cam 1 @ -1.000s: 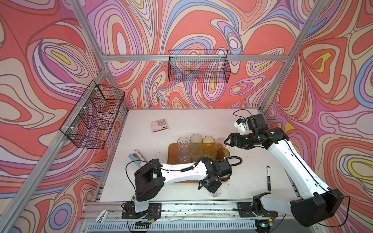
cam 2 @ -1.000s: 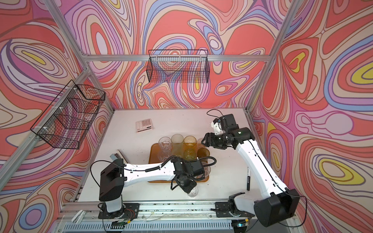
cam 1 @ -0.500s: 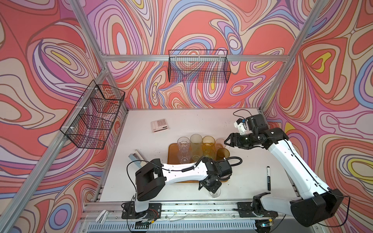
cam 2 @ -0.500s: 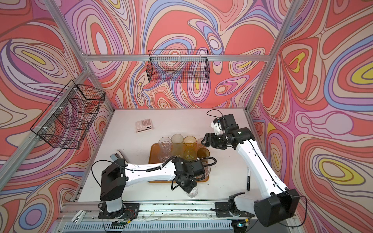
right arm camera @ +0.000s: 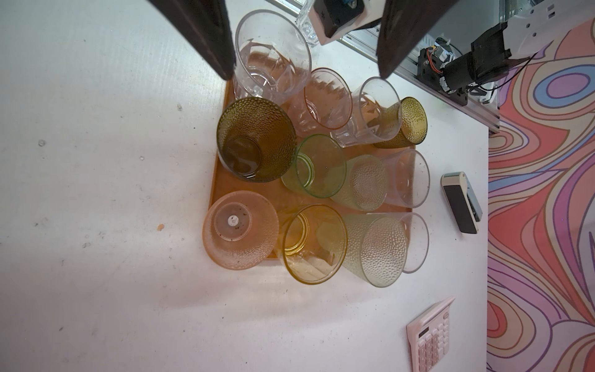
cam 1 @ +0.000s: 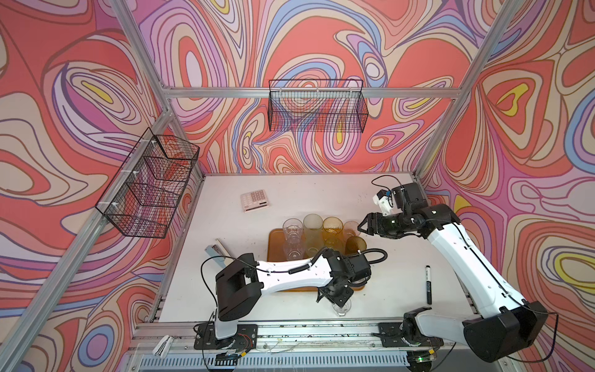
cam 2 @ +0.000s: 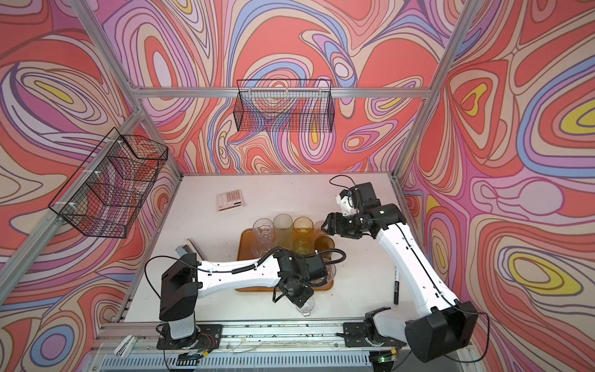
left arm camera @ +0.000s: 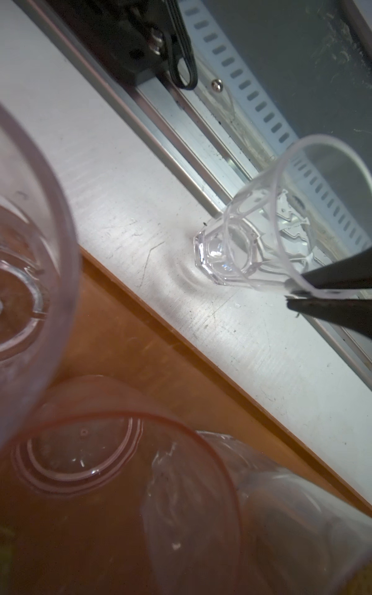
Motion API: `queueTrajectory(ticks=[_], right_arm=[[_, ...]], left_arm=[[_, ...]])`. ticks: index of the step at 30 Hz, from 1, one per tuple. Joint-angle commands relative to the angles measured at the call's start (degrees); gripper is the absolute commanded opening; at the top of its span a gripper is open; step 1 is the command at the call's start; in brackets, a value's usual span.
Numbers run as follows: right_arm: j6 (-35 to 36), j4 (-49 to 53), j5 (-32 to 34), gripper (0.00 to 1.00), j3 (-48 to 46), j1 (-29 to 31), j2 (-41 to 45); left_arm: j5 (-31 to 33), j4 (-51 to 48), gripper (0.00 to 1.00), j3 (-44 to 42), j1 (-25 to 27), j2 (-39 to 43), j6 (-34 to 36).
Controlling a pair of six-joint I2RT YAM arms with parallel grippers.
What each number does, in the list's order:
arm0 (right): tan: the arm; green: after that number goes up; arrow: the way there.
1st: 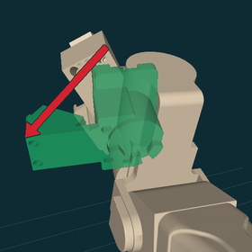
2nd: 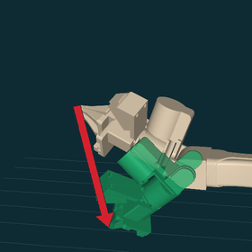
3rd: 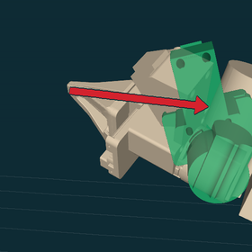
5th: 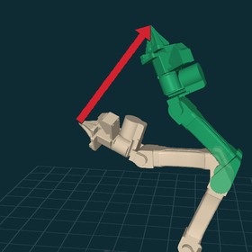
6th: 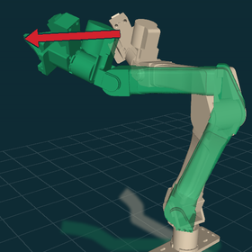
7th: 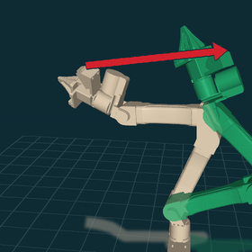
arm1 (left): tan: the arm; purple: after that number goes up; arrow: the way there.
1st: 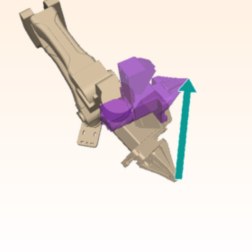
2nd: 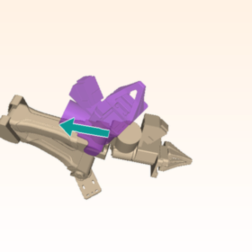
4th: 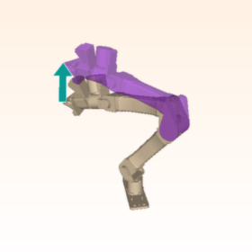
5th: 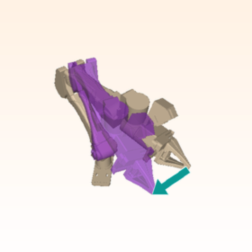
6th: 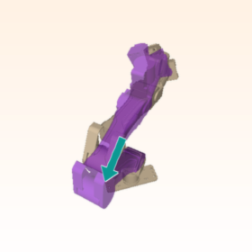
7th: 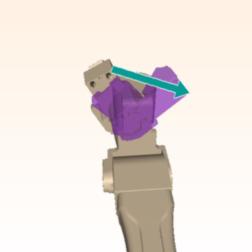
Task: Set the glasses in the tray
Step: 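Lower the left gripper around the small clear tumbler's rim and close it, then lift the small clear tumbler with the left gripper over the tray's far corner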
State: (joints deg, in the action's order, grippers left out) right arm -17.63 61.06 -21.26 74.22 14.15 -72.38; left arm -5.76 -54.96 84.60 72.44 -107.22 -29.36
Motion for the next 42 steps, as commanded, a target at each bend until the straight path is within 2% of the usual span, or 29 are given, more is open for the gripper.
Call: queueTrajectory(ticks=[1,11,15,21,28,42], right_arm=[[1.2,-0.5,0.5,0.71,-1.0,-0.4,1.0],[2.3,-1.1,0.8,0.71,-1.7,-0.4,2.1],[2.4,-1.2,0.9,0.71,-1.6,-0.3,1.9],[2.4,-0.9,0.6,0.71,-1.0,-0.3,1.8],[2.6,-0.9,0.4,0.71,-0.7,-0.3,1.5],[3.2,-1.0,-0.4,0.71,0.2,-0.4,1.0]], left_arm=[[0.6,-4.8,0.02,2.6,0.3,2.7,0.1],[1.1,-10.1,0.03,3.7,-2.6,8.3,1.5],[-0.8,-12.3,0.03,4.2,-4.8,11.0,2.1],[1.0,-18.2,0.04,5.6,-8.5,14.5,2.9],[5.6,-25.0,0.05,5.8,-14.9,17.2,3.3],[6.8,-29.4,0.05,7.6,-28.9,19.4,7.1]])
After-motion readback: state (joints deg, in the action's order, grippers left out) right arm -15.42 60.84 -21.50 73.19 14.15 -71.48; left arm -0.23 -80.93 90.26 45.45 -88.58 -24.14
